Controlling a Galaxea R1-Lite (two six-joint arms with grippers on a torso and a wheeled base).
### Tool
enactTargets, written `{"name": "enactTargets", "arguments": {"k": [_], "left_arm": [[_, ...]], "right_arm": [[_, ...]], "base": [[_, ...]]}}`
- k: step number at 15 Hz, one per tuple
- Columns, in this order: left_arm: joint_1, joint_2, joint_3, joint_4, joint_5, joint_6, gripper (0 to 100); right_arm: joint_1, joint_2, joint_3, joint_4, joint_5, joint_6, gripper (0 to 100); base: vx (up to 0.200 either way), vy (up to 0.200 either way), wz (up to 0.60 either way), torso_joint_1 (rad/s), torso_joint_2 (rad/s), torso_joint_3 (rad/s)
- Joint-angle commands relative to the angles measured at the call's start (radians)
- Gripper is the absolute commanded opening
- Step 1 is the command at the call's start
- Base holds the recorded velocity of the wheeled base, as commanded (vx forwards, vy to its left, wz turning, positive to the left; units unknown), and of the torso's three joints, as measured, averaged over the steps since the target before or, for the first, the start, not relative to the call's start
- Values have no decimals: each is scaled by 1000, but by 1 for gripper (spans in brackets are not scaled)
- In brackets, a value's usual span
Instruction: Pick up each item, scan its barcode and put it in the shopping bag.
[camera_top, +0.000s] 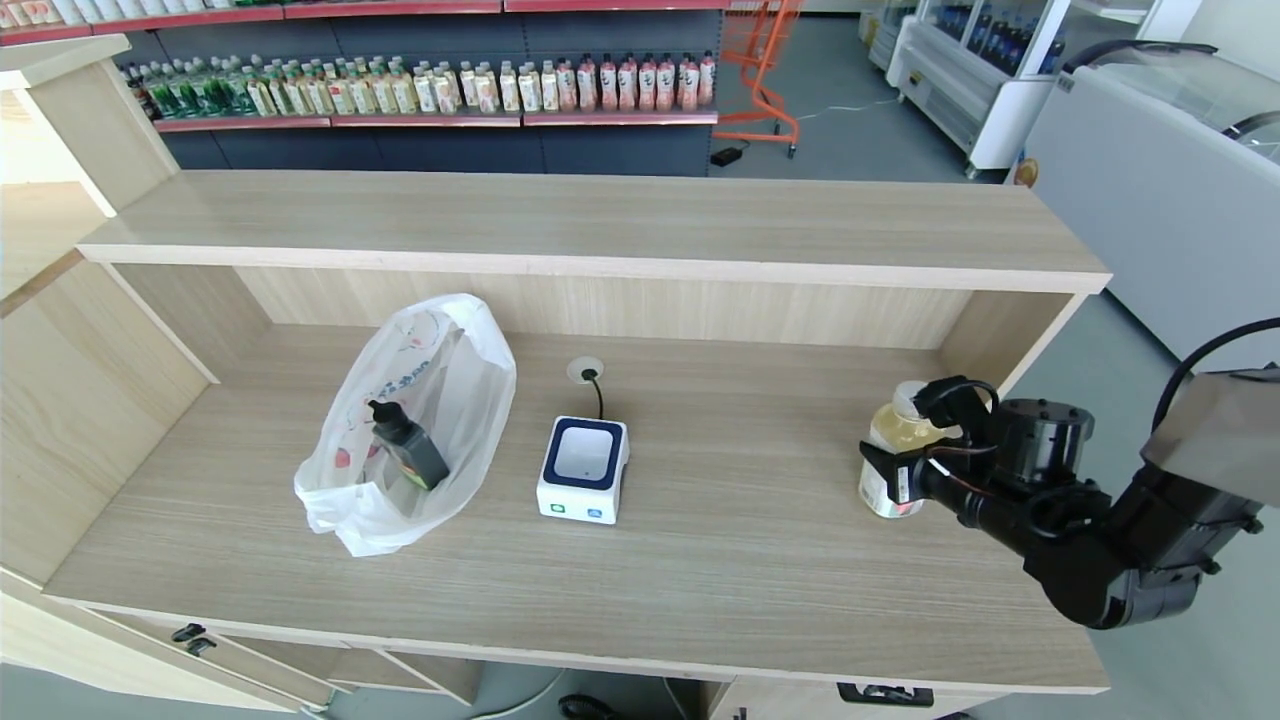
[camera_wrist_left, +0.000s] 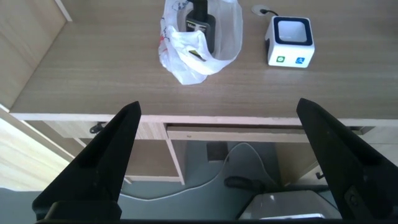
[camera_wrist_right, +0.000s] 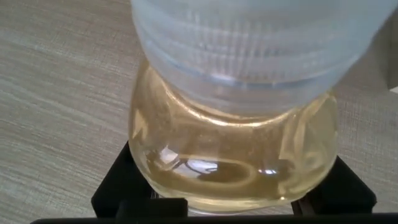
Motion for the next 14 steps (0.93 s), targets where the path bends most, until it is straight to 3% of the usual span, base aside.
{"name": "enactTargets", "arguments": {"k": [1, 4, 5, 6, 7, 8, 9, 10, 12, 14], "left_arm": [[0, 2, 0, 0, 0, 0, 100], [0, 2, 0, 0, 0, 0, 100], [0, 2, 2, 0, 0, 0, 100], [0, 0, 0, 0, 0, 0, 100], [0, 2, 0, 0, 0, 0, 100], [0, 2, 0, 0, 0, 0, 100], [0, 2, 0, 0, 0, 0, 100], [0, 2, 0, 0, 0, 0, 100], [0, 2, 2, 0, 0, 0, 100], [0, 2, 0, 0, 0, 0, 100]], "right_arm": [[-5, -28, 19, -4, 3, -9, 0], [10, -136, -13, 96, 6, 93, 0], [11, -192, -47, 186, 8, 147, 0], [30, -343, -121, 422, 54, 345, 0], [51, -419, -142, 533, 124, 451, 0], [56, -542, -122, 606, 344, 554, 0], [54, -608, -61, 605, 495, 560, 0], [67, -640, 1, 577, 555, 547, 0], [157, -662, 116, 430, 638, 494, 0], [232, -686, 128, 407, 663, 494, 0]], "base": [[0, 0, 0, 0, 0, 0], [0, 0, 0, 0, 0, 0], [0, 0, 0, 0, 0, 0], [0, 0, 0, 0, 0, 0], [0, 0, 0, 0, 0, 0], [0, 0, 0, 0, 0, 0], [0, 0, 0, 0, 0, 0], [0, 0, 0, 0, 0, 0], [0, 0, 0, 0, 0, 0], [0, 0, 0, 0, 0, 0]]}}
